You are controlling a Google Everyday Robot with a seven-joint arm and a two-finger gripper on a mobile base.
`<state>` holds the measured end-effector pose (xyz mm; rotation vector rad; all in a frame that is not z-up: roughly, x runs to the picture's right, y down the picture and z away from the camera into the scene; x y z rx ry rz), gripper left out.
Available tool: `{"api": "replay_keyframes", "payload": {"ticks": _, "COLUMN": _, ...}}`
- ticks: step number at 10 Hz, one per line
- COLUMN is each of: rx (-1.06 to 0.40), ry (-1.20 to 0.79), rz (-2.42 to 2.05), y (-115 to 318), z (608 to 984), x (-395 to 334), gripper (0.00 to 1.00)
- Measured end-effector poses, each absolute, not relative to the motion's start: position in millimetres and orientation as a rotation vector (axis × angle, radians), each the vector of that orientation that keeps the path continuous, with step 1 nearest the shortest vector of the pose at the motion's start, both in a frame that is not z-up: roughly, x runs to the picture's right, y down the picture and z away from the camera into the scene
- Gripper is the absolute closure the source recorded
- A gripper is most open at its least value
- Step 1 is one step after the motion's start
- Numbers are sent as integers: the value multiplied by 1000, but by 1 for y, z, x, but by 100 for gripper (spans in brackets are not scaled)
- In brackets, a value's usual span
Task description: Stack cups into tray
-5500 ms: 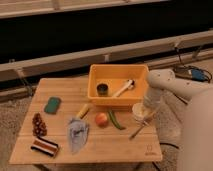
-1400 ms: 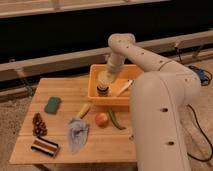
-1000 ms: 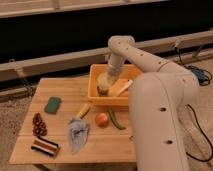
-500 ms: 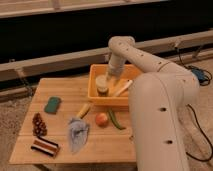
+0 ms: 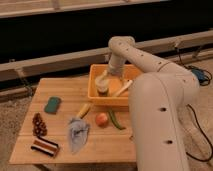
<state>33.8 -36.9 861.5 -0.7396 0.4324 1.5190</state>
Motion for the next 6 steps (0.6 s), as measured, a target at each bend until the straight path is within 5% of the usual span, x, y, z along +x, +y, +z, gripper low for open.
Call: {"api": "replay_keyframes", "payload": {"ticks": 6, "rx": -669, "ry": 368, "rz": 1479, "y": -42, "z": 847, "x": 29, "gripper": 20}}
